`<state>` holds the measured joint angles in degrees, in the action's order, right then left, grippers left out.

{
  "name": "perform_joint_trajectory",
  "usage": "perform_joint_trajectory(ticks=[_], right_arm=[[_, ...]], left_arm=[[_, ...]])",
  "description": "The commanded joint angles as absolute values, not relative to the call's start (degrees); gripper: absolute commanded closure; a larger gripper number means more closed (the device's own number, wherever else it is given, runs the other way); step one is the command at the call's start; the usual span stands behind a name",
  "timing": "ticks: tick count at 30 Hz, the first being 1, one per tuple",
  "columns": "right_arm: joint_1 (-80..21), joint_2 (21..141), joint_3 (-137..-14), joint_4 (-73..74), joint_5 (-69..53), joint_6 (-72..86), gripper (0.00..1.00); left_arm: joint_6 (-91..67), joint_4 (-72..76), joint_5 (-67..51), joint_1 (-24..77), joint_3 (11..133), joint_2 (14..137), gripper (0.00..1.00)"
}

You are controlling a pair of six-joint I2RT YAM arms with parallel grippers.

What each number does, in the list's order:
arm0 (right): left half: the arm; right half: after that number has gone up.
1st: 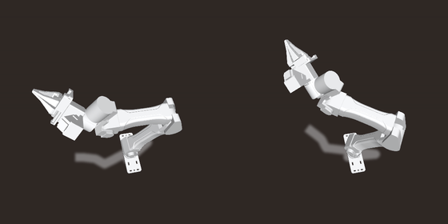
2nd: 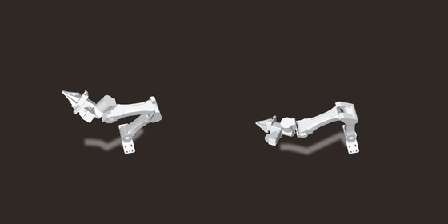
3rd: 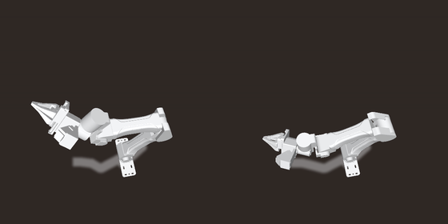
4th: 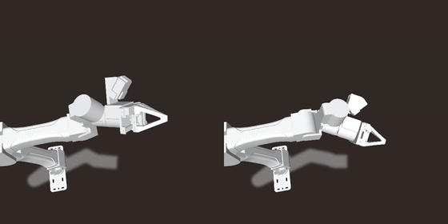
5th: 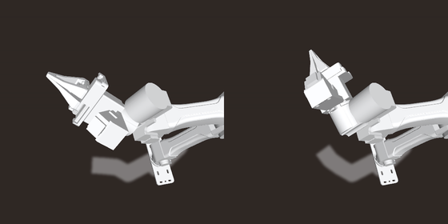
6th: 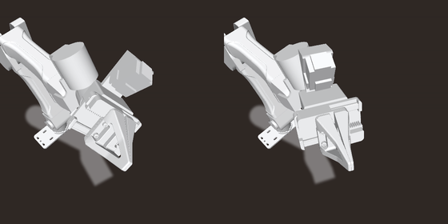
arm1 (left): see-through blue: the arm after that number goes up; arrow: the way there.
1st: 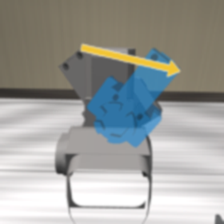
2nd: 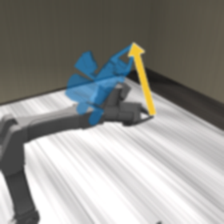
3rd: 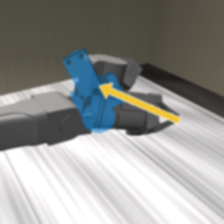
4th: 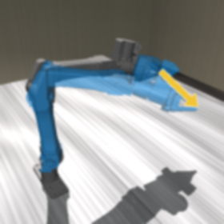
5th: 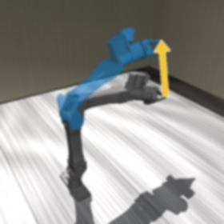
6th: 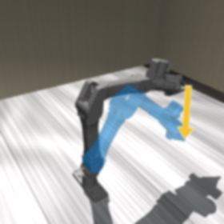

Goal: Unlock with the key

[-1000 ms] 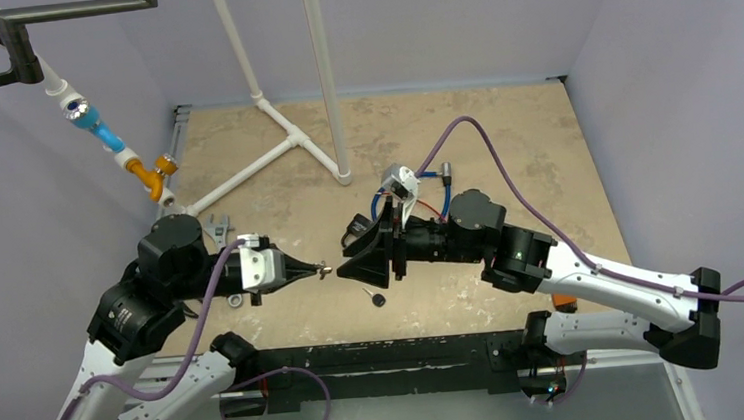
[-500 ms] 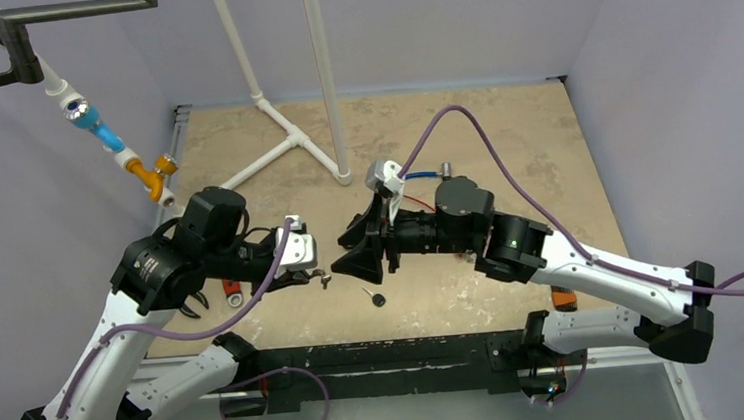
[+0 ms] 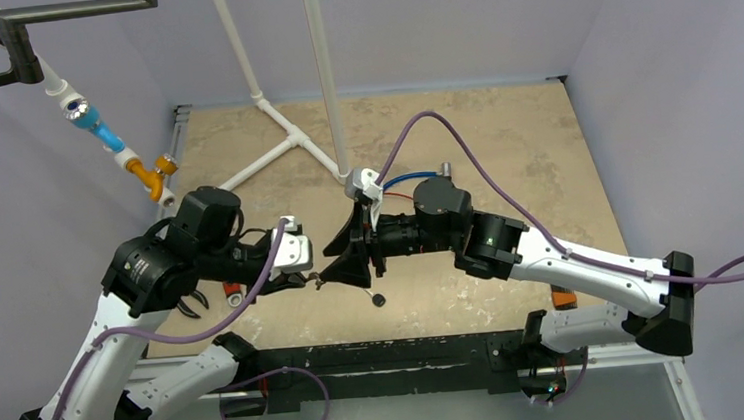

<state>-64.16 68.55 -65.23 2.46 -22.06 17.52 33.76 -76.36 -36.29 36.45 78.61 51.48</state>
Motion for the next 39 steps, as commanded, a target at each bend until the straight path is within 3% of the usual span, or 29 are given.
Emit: perform_joint_trajectory(ticks=[1,10,15,18,39], right_arm=[[-64.49,69.55,-66.43,-2.67,-25.42,17.46,0.50],[-65.39,72.00,-67.38,-1.80,-26.02,16.67,0.59],[-65.47,71.90,-67.14,-1.43,-25.46,16.37,0.80],[-65.53,71.91,-66.92,-0.81,-24.67,15.98,1.00],[-65.83,69.69,-62.53,-1.80,-22.73,18.09,1.00]], left_arm=[[34.34,-76.57,-37.72,36.65,80.46,51.80,1.00],[33.90,-76.24,-37.49,36.95,80.92,52.38,1.00],[33.67,-76.26,-37.35,36.94,81.21,52.75,1.00],[33.66,-76.58,-37.16,37.00,81.42,52.90,1.00],[29.99,-73.14,-35.31,37.00,84.99,52.38,1.00]])
